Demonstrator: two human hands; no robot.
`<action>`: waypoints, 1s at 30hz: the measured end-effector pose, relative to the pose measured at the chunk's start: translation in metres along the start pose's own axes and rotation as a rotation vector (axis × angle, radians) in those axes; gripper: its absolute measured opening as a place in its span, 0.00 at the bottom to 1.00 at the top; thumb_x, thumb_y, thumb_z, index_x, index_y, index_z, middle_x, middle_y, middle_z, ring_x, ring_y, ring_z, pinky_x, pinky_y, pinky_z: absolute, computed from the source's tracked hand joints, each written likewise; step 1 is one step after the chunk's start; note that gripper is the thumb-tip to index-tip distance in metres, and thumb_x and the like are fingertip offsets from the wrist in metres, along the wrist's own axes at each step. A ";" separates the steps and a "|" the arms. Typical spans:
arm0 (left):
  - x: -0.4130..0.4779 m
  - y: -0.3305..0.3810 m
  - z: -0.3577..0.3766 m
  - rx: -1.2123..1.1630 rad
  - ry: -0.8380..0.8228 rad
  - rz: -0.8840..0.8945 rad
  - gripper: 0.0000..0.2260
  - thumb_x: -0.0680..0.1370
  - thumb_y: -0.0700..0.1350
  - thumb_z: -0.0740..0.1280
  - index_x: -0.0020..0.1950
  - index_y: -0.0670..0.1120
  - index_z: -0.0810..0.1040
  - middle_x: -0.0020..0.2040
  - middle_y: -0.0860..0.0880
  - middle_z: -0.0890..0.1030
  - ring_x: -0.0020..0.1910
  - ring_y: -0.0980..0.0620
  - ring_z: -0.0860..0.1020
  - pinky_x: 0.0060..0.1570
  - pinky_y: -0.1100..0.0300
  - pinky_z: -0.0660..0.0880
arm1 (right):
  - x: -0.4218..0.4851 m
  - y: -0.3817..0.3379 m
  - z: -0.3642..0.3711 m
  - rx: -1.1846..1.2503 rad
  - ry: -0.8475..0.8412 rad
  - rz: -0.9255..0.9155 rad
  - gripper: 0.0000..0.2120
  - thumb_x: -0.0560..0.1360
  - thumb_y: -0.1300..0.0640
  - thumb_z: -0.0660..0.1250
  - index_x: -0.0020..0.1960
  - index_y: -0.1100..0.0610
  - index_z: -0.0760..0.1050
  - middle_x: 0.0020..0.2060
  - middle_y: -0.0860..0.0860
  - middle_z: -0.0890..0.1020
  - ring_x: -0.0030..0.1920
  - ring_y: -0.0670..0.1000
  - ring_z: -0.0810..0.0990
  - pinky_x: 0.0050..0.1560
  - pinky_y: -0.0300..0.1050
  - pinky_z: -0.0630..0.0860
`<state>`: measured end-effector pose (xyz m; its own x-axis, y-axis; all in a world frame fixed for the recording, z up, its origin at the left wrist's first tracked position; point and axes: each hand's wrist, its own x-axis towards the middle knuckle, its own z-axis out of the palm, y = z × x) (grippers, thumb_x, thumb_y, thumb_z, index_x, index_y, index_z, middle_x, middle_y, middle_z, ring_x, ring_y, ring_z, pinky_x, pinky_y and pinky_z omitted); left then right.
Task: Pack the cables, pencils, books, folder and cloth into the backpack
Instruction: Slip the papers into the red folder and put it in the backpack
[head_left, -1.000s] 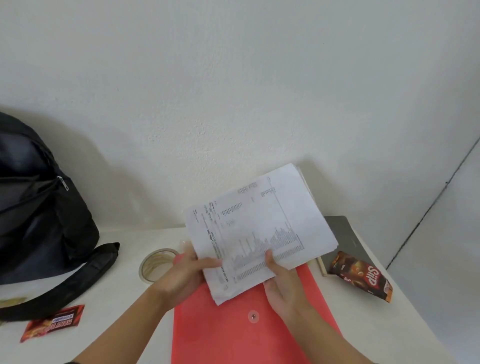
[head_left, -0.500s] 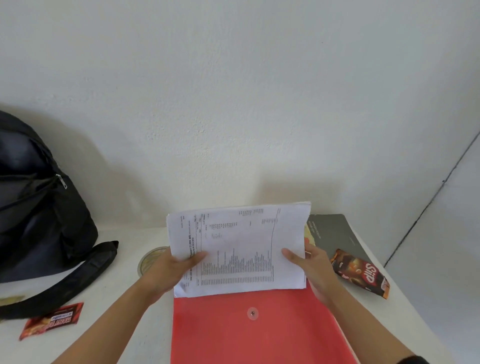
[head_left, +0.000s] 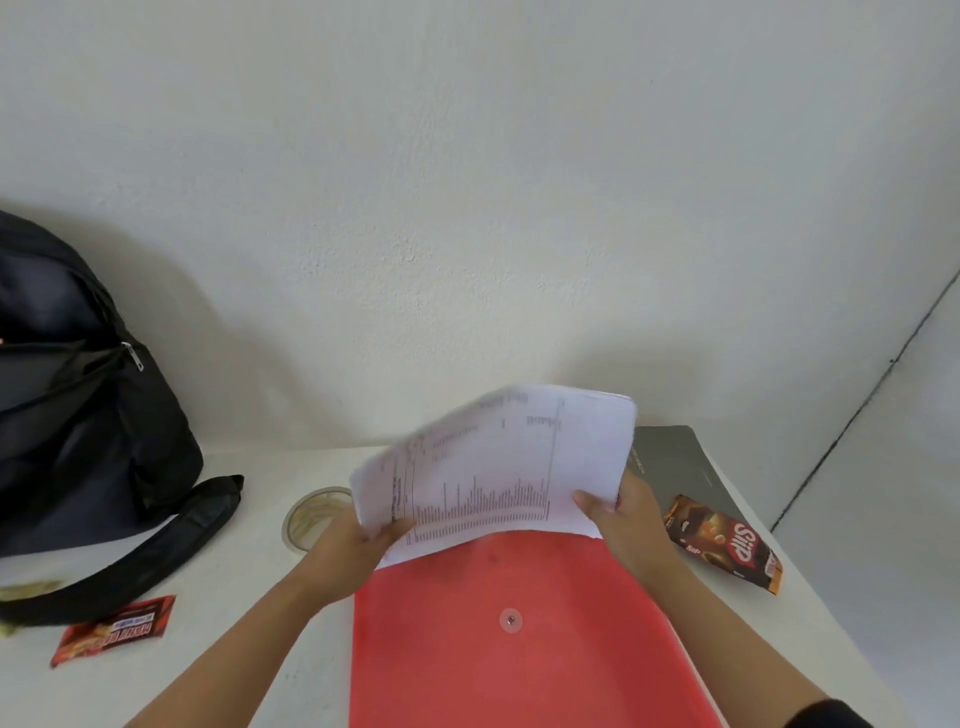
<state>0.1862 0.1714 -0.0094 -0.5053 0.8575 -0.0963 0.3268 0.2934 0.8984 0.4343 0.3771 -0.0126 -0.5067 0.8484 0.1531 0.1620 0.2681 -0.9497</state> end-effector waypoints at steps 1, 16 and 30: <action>0.003 0.000 -0.001 0.002 0.011 -0.010 0.09 0.82 0.48 0.67 0.61 0.58 0.75 0.55 0.55 0.82 0.57 0.55 0.80 0.54 0.61 0.79 | 0.002 -0.002 0.000 0.004 -0.004 0.006 0.15 0.78 0.66 0.71 0.55 0.47 0.80 0.49 0.40 0.86 0.50 0.38 0.83 0.47 0.31 0.76; 0.020 0.006 0.004 0.527 0.203 0.397 0.10 0.75 0.41 0.72 0.49 0.53 0.75 0.40 0.56 0.75 0.38 0.57 0.75 0.36 0.63 0.70 | 0.030 0.019 -0.005 -0.063 0.257 0.087 0.07 0.79 0.63 0.69 0.56 0.58 0.81 0.49 0.52 0.85 0.52 0.57 0.84 0.55 0.56 0.80; 0.017 -0.007 0.035 0.836 -0.181 0.232 0.21 0.73 0.54 0.74 0.64 0.54 0.75 0.56 0.54 0.71 0.57 0.52 0.72 0.51 0.57 0.66 | 0.041 0.000 0.004 -0.138 0.139 -0.017 0.09 0.80 0.66 0.67 0.53 0.51 0.77 0.42 0.39 0.78 0.45 0.42 0.78 0.45 0.39 0.71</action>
<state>0.2034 0.1985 -0.0318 -0.2429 0.9667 -0.0804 0.9179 0.2559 0.3035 0.4100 0.4096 -0.0073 -0.3904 0.8954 0.2139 0.2740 0.3348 -0.9015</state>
